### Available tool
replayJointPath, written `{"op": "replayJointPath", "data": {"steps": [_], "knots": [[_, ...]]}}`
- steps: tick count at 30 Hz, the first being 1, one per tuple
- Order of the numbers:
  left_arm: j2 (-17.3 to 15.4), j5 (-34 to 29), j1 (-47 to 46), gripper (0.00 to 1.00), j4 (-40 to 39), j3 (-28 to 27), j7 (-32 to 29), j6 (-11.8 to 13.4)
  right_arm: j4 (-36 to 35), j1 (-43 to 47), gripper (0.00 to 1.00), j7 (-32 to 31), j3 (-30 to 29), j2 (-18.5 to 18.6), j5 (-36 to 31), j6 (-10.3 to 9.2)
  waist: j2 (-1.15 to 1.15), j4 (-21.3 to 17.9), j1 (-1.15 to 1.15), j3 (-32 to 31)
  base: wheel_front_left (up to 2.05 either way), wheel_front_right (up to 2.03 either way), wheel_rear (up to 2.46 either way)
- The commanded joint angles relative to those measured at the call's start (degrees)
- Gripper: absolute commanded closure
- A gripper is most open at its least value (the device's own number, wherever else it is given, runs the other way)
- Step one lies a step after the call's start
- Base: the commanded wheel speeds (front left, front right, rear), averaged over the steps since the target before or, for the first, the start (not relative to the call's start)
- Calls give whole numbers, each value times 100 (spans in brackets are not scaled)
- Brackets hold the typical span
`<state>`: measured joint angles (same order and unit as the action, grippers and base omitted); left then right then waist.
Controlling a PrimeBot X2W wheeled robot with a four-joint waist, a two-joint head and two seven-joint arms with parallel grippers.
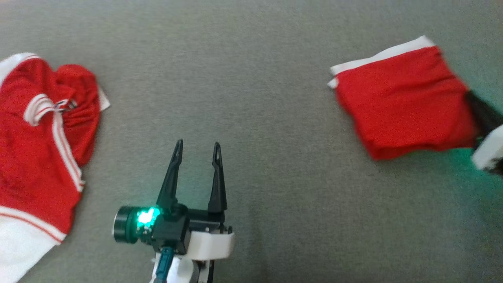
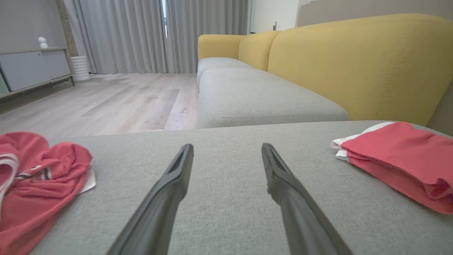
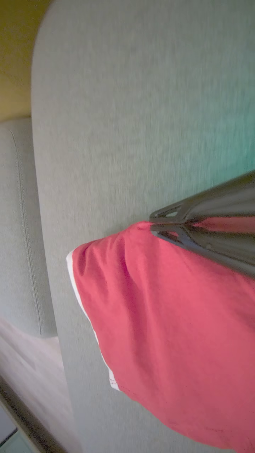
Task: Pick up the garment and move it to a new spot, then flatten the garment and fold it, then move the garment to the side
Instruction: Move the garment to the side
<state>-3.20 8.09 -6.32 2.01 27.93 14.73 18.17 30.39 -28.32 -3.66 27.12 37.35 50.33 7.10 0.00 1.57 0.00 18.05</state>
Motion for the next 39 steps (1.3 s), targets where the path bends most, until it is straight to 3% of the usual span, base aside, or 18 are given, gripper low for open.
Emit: {"op": "replayJointPath", "data": {"steps": [1, 8, 15, 23, 24, 25, 30, 39], "knots": [[32, -40, -227, 0, -185, -133, 27, 0, -90, -77, 100, 123, 51, 476, -3, 39, 0, -243, 0, 244, 0, 0, 0], [32, -231, -675, 0, -98, -83, 27, -123, 246, -432, 100, 335, -56, 1271, -74, 39, 0, -617, 0, 803, 0, 0, 0], [32, -388, -1023, 0, 33, -28, 27, -230, 690, -872, 100, 521, -137, 1583, -188, 39, 0, -850, 0, 1165, 0, 0, 0], [32, -469, -1266, 0, 175, 30, 27, -305, 1282, -1318, 100, 656, -261, 1593, -347, 39, 0, -1004, 0, 1343, 0, 0, 0], [32, -467, -1284, 0, 190, 38, 27, -309, 1351, -1351, 84, 689, -250, 1587, -424, 39, 0, -1008, 0, 1340, 0, 0, 0], [32, -462, -1301, 0, 207, 46, 27, -315, 1423, -1396, 0, 774, -247, 1579, -543, 39, 0, -1010, 0, 1327, 0, 0, 0], [32, -422, -1280, 0, 255, 52, 27, -328, 1701, -1614, 0, 1537, -291, 1260, -1280, 39, 0, -945, 0, 1012, 0, 0, 0], [32, -139, -639, 0, 293, -80, 27, -267, 1238, -783, 0, 1859, -249, -37, -1864, 39, 0, -647, 0, -189, 0, 0, 0]]}}
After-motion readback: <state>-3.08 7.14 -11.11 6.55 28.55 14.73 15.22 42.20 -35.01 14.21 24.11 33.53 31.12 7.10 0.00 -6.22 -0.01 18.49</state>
